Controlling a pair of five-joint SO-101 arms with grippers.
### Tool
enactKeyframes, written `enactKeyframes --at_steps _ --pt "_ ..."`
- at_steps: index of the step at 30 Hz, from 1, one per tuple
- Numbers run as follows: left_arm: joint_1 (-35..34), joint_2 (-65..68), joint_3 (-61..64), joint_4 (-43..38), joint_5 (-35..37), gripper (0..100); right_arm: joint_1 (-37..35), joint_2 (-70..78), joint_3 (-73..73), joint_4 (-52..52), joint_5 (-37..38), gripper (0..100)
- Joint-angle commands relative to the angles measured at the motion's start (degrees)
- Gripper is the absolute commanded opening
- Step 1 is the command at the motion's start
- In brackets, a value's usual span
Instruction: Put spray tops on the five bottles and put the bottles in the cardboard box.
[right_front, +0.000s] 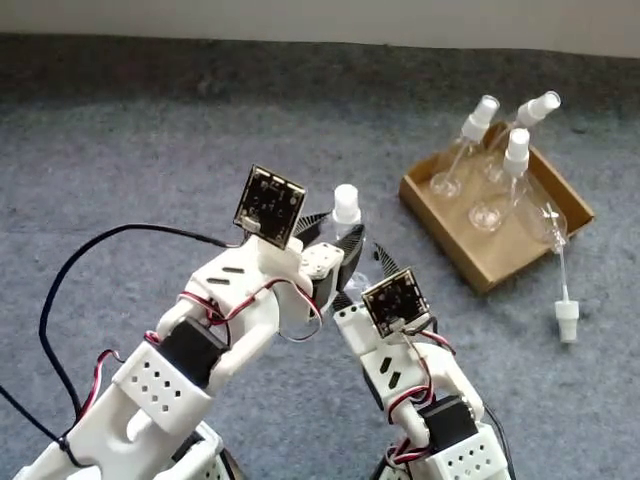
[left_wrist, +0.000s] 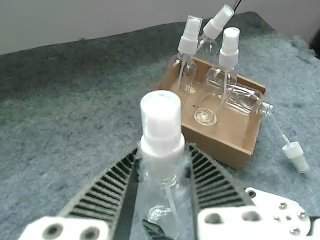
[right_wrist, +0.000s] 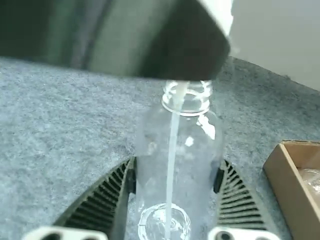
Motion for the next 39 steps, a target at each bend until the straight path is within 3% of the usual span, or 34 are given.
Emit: enactKeyframes --at_steps 1,16,22,27,31,39 --pt "0.13 -3.56 1.54 -3.87 0.35 1 -0.48 -1.10 -0.22 0.31 0.26 14.6" --pt "0.13 -3.56 6.90 -4.31 0.35 2 -0.31 -1.10 -0.22 0.31 0.44 14.6" --pt "0.22 -3.56 6.90 -3.96 0.35 18 -0.31 -1.10 -0.22 0.31 0.44 14.6" --pt "0.22 -3.56 6.46 -3.96 -0.09 19 -0.31 -1.10 -0.22 0.31 0.44 14.6" --pt "0.22 -4.00 6.46 -3.96 -6.59 19 -0.31 -1.10 -0.13 0.31 1.58 14.6" --pt "0.04 -4.09 5.93 -3.96 -7.30 19 -0.48 -1.10 -0.04 0.31 4.40 14.5"
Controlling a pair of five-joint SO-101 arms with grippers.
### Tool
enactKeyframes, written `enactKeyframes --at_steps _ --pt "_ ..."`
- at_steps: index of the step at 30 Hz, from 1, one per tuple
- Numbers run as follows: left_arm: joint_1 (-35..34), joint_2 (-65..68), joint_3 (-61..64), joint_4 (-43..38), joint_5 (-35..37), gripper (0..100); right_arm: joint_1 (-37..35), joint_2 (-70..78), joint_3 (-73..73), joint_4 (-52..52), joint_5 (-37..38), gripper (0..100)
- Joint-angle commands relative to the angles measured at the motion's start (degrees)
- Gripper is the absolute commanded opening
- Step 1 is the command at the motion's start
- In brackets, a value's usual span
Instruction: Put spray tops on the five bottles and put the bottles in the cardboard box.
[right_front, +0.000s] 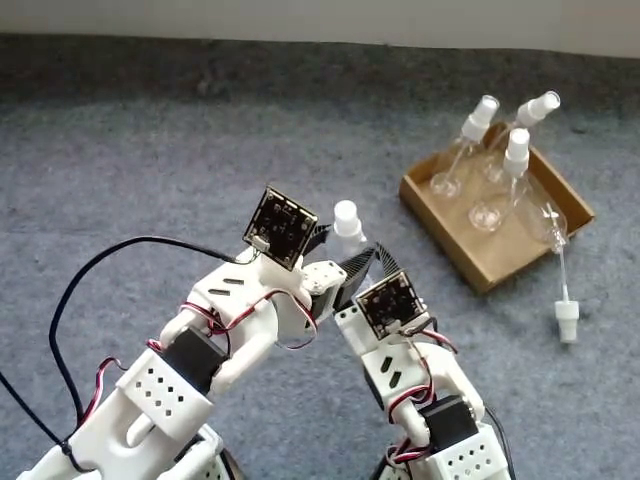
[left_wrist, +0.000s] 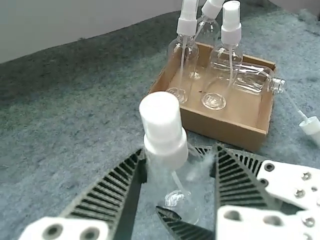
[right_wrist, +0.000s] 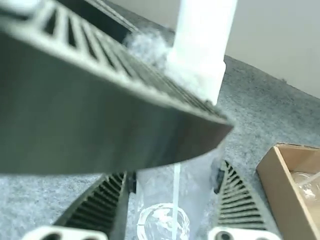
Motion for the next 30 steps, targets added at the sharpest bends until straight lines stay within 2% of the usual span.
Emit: enactKeyframes --at_steps 1,6,16,20,24,28,30 --pt "-0.57 -1.45 -1.98 0.09 -0.70 19 -0.84 -1.10 -0.04 0.13 0.79 14.5" --pt "-3.03 -1.45 -9.19 11.16 -0.70 19 -0.66 -1.10 -0.04 -0.04 0.79 14.5" --pt "-3.21 -1.45 -24.31 34.73 -0.79 18 -0.22 -1.10 -0.22 -0.04 0.79 14.5" --pt "-3.30 -1.45 -27.30 44.31 -6.33 18 3.91 -1.01 -0.48 -0.13 0.70 14.5" --pt "-6.37 -1.54 -27.82 47.91 -7.91 15 9.19 -0.75 -1.10 -0.13 -2.99 14.5" --pt "-14.90 -1.54 -27.65 48.09 -8.09 0 14.29 -0.48 -6.20 0.22 -2.99 14.5" --pt "-18.95 -1.54 -27.30 48.62 -8.00 3 16.66 -0.48 -9.45 0.31 -2.90 14.5"
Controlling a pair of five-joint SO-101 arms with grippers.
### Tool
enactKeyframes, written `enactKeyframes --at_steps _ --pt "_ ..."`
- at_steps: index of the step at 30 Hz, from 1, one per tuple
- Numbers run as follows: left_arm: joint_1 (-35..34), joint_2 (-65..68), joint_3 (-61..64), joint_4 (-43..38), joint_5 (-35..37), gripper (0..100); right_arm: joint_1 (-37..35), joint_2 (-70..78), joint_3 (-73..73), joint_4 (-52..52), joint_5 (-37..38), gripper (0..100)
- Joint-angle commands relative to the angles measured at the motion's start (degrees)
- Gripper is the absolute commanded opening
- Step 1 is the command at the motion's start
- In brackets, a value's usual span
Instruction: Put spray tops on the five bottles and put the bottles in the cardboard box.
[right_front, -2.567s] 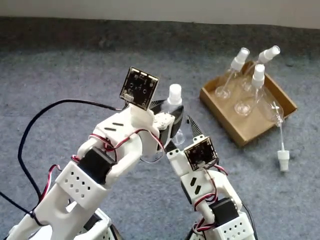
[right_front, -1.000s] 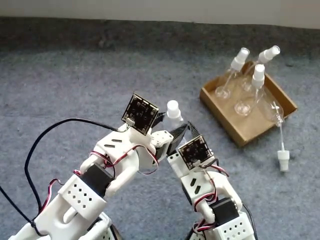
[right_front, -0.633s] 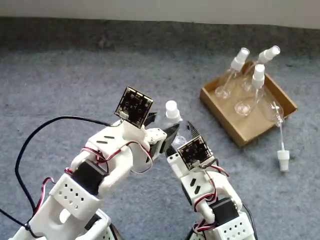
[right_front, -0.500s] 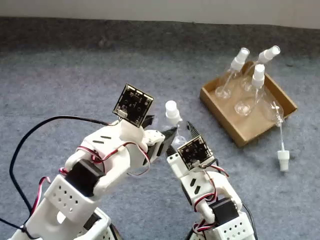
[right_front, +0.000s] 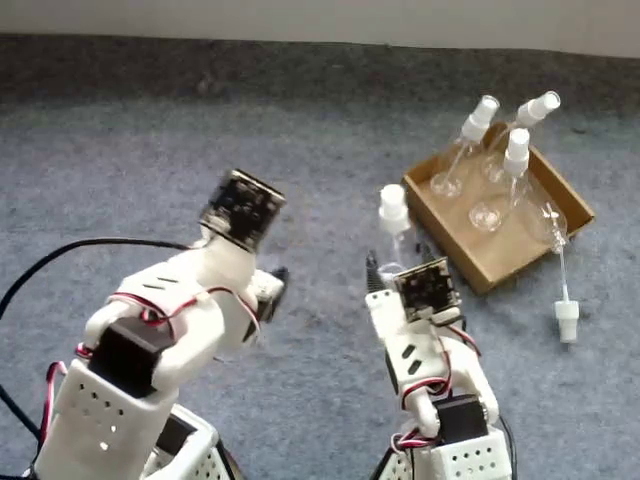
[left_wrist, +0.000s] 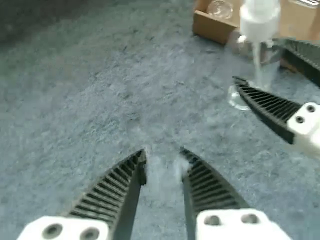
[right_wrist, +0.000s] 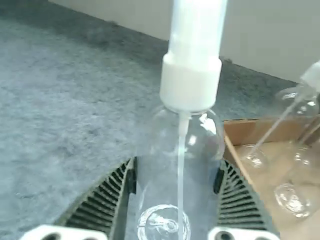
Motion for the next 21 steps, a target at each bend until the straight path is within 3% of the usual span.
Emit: enactKeyframes --at_steps 1,5,12,17,21 --pt "-9.54 -0.92 -2.77 2.02 -0.53 3 5.14 -0.40 -8.92 1.01 -0.44 14.5" --pt "-13.58 -0.92 -1.63 6.07 -0.53 0 10.51 3.74 -19.91 5.93 0.44 14.5" --pt "-13.93 -0.92 8.84 6.51 -0.62 0 18.51 24.13 -37.49 6.37 1.14 14.5" --pt "-14.02 -1.19 16.13 2.29 -0.35 0 24.22 36.18 -39.96 -4.35 1.05 14.5" --pt "-13.67 -8.66 23.43 -3.34 -0.26 0 27.47 44.44 -39.96 -10.15 1.05 14.5"
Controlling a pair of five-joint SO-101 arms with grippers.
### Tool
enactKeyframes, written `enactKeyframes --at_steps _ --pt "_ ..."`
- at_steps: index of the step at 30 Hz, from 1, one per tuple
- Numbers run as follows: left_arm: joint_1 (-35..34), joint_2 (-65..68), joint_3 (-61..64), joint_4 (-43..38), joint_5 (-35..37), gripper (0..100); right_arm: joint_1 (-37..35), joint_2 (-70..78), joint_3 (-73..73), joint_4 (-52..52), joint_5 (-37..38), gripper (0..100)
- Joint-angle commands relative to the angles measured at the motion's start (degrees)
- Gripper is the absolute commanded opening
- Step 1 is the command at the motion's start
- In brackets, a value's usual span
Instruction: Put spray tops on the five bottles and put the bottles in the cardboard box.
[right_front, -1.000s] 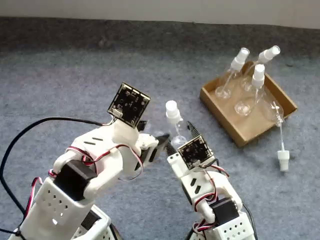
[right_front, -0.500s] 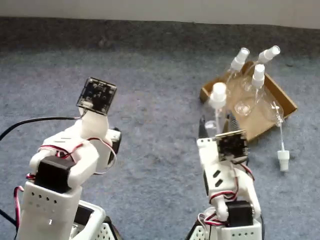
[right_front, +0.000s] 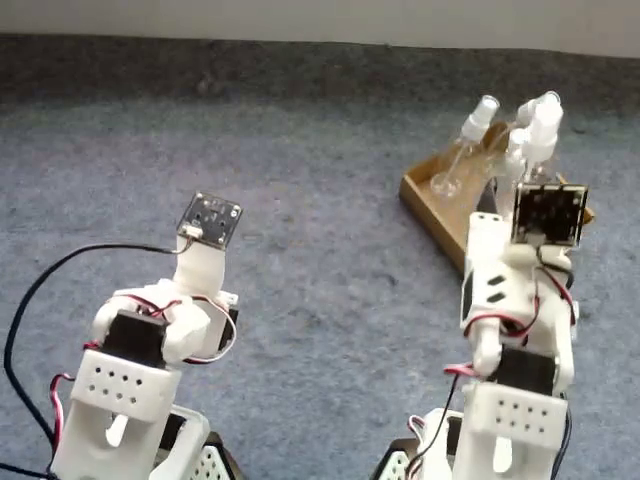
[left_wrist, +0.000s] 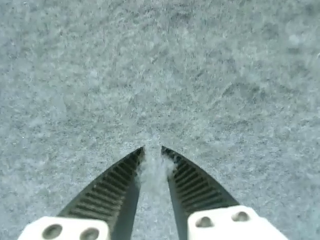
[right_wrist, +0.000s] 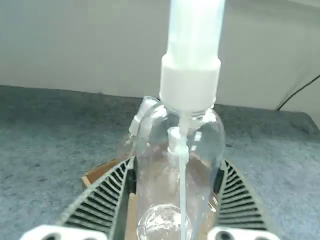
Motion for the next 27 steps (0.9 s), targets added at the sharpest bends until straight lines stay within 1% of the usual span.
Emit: enactKeyframes --at_steps 1,3,7,10,13,18,23,27 --pt "-0.40 -10.07 6.46 -6.15 -0.09 0 3.21 6.99 -4.26 -6.46 0.35 14.4" --pt "-0.40 -17.01 9.89 -6.59 -0.26 0 4.00 9.98 -3.12 -9.89 0.35 14.4" --pt "-0.31 -29.67 15.87 -6.33 -0.09 0 4.00 14.64 1.71 -20.18 0.35 14.3" --pt "-0.40 -37.49 20.00 -6.33 0.00 0 4.00 16.84 6.02 -27.65 0.35 14.3" --pt "-0.31 -43.38 24.40 -6.33 0.00 0 3.82 18.77 9.63 -32.40 0.35 14.3" --pt "-0.31 -42.51 26.68 -6.68 0.00 0 4.00 23.69 13.14 -40.31 0.09 14.3" --pt "-0.31 -42.51 29.76 -7.03 0.00 0 4.00 30.64 13.05 -45.67 -5.63 14.3" --pt "-0.75 -42.51 31.96 -10.55 0.00 0 4.00 35.47 13.05 -48.48 -6.07 14.3"
